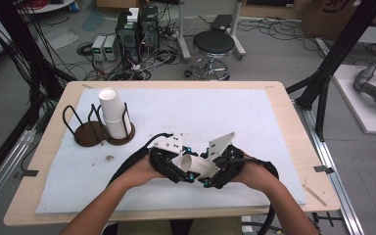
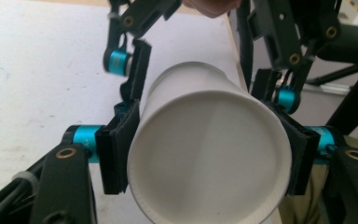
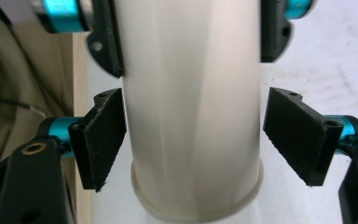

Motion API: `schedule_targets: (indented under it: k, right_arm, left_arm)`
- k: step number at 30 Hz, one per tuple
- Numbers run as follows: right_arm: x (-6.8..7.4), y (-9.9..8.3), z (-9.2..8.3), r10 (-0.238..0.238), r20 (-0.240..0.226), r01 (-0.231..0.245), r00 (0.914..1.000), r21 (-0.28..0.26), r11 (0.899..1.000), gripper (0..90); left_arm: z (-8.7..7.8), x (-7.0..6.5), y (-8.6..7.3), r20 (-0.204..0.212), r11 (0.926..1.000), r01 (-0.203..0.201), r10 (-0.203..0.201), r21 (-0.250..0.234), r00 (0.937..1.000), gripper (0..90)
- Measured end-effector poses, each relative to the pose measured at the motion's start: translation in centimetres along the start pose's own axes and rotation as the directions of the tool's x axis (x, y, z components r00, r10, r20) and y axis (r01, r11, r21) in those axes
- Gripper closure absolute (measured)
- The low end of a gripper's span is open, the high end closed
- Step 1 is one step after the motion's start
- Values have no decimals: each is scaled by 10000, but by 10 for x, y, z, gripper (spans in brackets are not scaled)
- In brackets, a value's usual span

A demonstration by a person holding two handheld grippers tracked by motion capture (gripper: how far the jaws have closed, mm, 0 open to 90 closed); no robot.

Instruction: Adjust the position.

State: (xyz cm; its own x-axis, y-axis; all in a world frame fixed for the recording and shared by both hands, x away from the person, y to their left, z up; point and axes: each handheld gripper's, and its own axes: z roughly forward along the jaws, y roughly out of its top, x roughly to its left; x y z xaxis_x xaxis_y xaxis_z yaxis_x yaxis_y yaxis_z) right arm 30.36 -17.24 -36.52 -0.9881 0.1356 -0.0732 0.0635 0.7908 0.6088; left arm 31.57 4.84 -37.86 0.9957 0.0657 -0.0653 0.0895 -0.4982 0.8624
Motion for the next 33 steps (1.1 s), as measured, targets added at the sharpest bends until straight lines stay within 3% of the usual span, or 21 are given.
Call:
schedule_targets:
  k: [4, 6, 7, 8, 9, 10, 13, 14, 15, 17, 18, 19, 20, 21, 22, 23, 24, 25, 26, 27, 33]
  right_arm:
    - [-2, -8, -12, 375, 101, -359, 9992, -1287, 9910, 211]
    - [-2, -10, -14, 490, 102, -470, 9987, -1454, 9883, 211]
    - [-2, -14, -19, 755, 270, -685, 9968, -2046, 9764, 211]
    - [-2, -14, -19, 755, 270, -685, 9968, -2046, 9764, 211]
    - [-2, -17, -22, 930, 325, -828, 9951, -2362, 9682, 211]
    - [-3, -21, -26, 1283, 391, -1106, 9910, -3030, 9466, 206]
    - [-2, -28, -30, 1672, 323, -1411, 9854, -3954, 9076, 204]
    - [-2, -30, -31, 1763, 391, -1447, 9836, -4133, 8990, 203]
    - [-1, -32, -32, 1962, 486, -1571, 9794, -4278, 8901, 203]
    - [-1, -34, -32, 2109, 592, -1647, 9757, -4365, 8845, 203]
    - [0, -38, -32, 2362, 747, -1782, 9688, -4521, 8740, 203]
    - [0, -38, -32, 2362, 747, -1782, 9688, -4521, 8740, 203]
    - [0, -42, -31, 2590, 830, -1911, 9623, -4713, 8610, 203]
    - [0, -42, -31, 2590, 830, -1911, 9623, -4713, 8610, 203]
    - [1, -46, -30, 2746, 885, -1992, 9575, -4856, 8512, 203]
    - [1, -46, -30, 2746, 885, -1992, 9575, -4856, 8512, 203]
    - [2, -49, -29, 2922, 943, -2097, 9517, -4956, 8429, 203]
    - [2, -51, -29, 2960, 916, -2132, 9508, -4999, 8394, 203]
    - [2, -52, -29, 3044, 956, -2168, 9477, -5071, 8342, 203]
    - [2, -52, -29, 3044, 956, -2168, 9477, -5071, 8342, 203]
    - [5, -63, -22, 3325, 624, -2471, 9410, -5446, 8014, 203]
  left_arm:
    - [-9, 5, -6, -130, 9975, 311, -320, -630, 9994, 335]
    - [-10, 6, -7, -169, 9960, 414, -428, -791, 9989, 335]
    - [-12, 7, -9, -171, 9947, 451, -469, -924, 9988, 335]
    - [-13, 7, -11, -186, 9930, 516, -539, -1059, 9984, 335]
    - [-14, 8, -12, -222, 9917, 580, -610, -1148, 9979, 335]
    - [-16, 9, -16, -305, 9869, 721, -773, -1441, 9965, 335]
    - [-18, 9, -19, -404, 9836, 764, -840, -1635, 9956, 335]
    - [-20, 9, -20, -460, 9820, 770, -861, -1724, 9952, 335]
    - [-21, 10, -21, -506, 9788, 825, -934, -1875, 9943, 335]
    - [-23, 10, -24, -613, 9734, 839, -991, -2130, 9932, 335]
    - [-24, 11, -25, -655, 9701, 870, -1043, -2264, 9924, 335]
    - [-25, 11, -27, -688, 9669, 936, -1129, -2375, 9912, 335]
    - [-25, 12, -28, -733, 9642, 928, -1142, -2485, 9907, 335]
    - [-26, 12, -30, -745, 9605, 985, -1217, -2604, 9898, 335]
    - [-27, 12, -32, -829, 9545, 1002, -1281, -2808, 9883, 334]
    - [-27, 12, -32, -829, 9545, 1002, -1281, -2808, 9883, 334]
    - [-28, 12, -33, -853, 9504, 1008, -1311, -2941, 9877, 334]
    - [-29, 12, -35, -897, 9418, 1052, -1405, -3192, 9860, 334]
    - [-29, 12, -35, -897, 9418, 1052, -1405, -3192, 9860, 334]
    - [-30, 12, -36, -864, 9359, 1094, -1461, -3349, 9855, 334]
    - [-32, 11, -41, -814, 9132, 1185, -1624, -3899, 9834, 334]
